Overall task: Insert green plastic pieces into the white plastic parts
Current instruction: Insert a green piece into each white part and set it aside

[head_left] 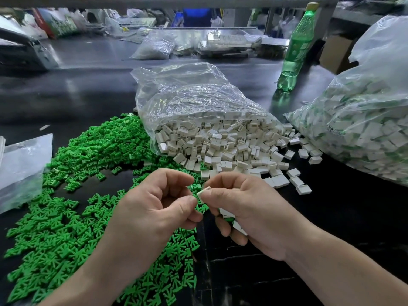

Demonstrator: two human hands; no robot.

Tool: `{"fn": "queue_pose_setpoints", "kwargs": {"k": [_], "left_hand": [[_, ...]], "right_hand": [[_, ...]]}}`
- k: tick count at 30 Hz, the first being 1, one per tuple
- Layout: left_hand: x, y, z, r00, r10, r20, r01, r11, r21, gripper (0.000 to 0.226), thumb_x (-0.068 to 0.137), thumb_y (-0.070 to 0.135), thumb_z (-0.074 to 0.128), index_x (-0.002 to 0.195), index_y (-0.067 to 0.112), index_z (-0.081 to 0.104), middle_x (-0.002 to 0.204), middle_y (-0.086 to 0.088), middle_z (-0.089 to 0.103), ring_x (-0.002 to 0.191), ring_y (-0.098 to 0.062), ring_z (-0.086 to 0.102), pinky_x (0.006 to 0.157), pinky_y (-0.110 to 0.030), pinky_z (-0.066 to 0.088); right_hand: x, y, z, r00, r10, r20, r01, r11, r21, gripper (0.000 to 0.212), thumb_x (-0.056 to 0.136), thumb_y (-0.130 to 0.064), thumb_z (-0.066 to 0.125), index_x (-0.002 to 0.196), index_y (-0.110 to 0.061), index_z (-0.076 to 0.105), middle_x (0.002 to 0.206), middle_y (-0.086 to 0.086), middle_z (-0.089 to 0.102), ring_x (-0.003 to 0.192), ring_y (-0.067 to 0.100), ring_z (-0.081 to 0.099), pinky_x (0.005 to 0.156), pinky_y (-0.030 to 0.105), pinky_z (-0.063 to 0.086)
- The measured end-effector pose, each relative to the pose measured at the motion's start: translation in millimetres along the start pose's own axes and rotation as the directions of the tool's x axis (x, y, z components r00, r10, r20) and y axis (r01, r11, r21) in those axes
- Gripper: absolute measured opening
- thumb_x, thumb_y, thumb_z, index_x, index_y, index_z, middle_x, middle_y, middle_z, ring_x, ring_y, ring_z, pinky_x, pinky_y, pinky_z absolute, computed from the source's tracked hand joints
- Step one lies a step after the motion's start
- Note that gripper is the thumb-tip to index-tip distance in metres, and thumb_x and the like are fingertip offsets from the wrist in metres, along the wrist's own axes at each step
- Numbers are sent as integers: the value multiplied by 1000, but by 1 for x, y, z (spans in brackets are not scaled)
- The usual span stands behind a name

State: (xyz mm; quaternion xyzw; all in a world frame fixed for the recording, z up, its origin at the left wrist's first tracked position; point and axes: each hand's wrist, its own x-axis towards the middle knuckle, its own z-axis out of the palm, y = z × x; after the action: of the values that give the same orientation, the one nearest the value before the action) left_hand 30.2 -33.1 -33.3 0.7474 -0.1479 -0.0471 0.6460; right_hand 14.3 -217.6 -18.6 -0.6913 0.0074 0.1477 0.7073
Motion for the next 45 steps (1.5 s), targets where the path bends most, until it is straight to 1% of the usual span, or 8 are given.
{"fn": "queue_pose_setpoints", "kwargs": {"k": [3, 7, 11, 19, 26, 33, 41, 45], "left_hand": [[0, 3, 0, 1000, -26, 15, 26, 1000, -4, 21, 82, 16, 71, 91, 34, 71, 80, -6, 73, 69, -21, 74, 60, -23, 58], [-3, 8, 0, 998, -25, 49, 27, 999, -34, 17, 73, 30, 70, 90, 32, 71, 78, -9, 74, 68, -20, 73, 60, -22, 57], [1, 7, -1, 997, -72, 38, 78, 971, -224, 23, 72, 26, 84, 92, 21, 74, 76, -15, 72, 65, -27, 71, 57, -27, 57], [-2, 4, 6, 966, -91, 242, 200, 857, -475, 44, 80, 47, 75, 109, 14, 70, 65, -3, 63, 46, -15, 56, 42, -23, 46], [-4, 4, 7, 951, -169, 258, 289, 780, -555, 31, 80, 41, 72, 95, 14, 70, 59, -5, 59, 35, -12, 47, 37, -18, 39], [-7, 0, 19, 995, -62, 80, 93, 867, -490, 40, 80, 45, 72, 96, 9, 66, 61, -8, 57, 35, -14, 46, 35, -18, 36], [-4, 4, 11, 974, 15, 225, 121, 807, -578, 36, 75, 36, 84, 97, 11, 68, 60, -6, 59, 37, -8, 48, 36, -15, 39], [-4, 5, 11, 978, 3, 210, 120, 812, -571, 35, 73, 36, 85, 92, 12, 68, 60, -9, 59, 36, -10, 48, 35, -15, 39]], "right_hand": [[-1, 1, -1, 1000, -16, 9, 16, 1000, 7, 12, 91, -22, 72, 80, -25, 71, 70, 0, 58, 49, 15, 52, 35, 20, 34], [0, 3, 1, 999, -36, 16, 36, 999, 10, 9, 82, -31, 73, 85, -22, 72, 70, 0, 59, 49, 16, 53, 34, 20, 34], [-2, -1, -2, 996, 9, 88, -17, 996, 92, 10, 88, -27, 71, 87, -17, 69, 72, 1, 58, 47, 15, 50, 34, 18, 31], [-5, -4, -3, 967, 78, 244, -137, 962, 236, 22, 87, -29, 65, 100, -12, 65, 76, 5, 56, 47, 13, 50, 35, 17, 32], [-6, -5, 2, 957, 111, 267, -186, 943, 276, 11, 83, -27, 67, 87, -17, 67, 73, 4, 56, 46, 13, 51, 34, 16, 31], [-6, -4, 7, 962, 71, 264, -155, 937, 314, 21, 85, -27, 66, 95, -9, 65, 86, 16, 56, 47, 13, 48, 33, 17, 30], [-6, -5, 2, 936, 53, 347, -185, 914, 361, 32, 87, -24, 65, 107, 1, 62, 82, 12, 52, 48, 11, 49, 33, 17, 30], [-6, -5, 5, 944, 63, 323, -183, 915, 359, 15, 86, -23, 64, 93, -10, 68, 81, 11, 52, 48, 11, 47, 33, 17, 30]]}}
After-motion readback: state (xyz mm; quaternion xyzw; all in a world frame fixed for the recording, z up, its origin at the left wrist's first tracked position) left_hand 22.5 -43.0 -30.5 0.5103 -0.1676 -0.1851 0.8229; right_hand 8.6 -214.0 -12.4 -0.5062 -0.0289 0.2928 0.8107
